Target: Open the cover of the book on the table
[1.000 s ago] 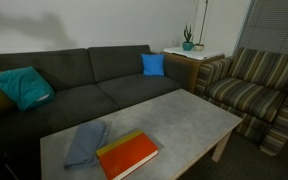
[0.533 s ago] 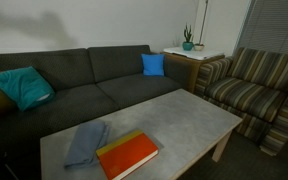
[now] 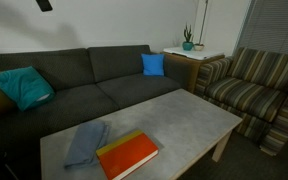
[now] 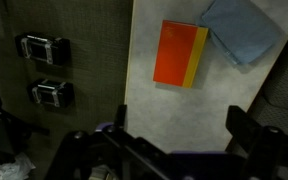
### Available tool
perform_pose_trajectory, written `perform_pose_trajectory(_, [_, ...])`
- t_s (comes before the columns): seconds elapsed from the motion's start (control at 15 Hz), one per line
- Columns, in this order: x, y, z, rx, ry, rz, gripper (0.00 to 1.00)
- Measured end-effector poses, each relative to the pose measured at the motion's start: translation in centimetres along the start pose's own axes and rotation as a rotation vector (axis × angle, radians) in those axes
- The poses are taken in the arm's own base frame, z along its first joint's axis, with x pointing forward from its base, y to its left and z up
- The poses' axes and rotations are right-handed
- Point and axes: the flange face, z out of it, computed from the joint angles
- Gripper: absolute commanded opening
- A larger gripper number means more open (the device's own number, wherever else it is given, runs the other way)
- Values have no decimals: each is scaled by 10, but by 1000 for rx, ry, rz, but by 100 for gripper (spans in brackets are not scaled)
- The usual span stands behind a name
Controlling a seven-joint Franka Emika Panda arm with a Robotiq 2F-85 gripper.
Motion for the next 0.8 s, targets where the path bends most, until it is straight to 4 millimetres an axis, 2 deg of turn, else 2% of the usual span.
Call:
perform_pose_trajectory(0.07, [3,2,10,5,-21,4,100])
perform_pose_trajectory(0.13, [4,1,12,7,-25,4,100])
perform_pose_trajectory(0.4, [5,-1,-2,5,10,1,100])
perform_pose_trajectory(0.8, [9,-1,-7,2,52,-10,100])
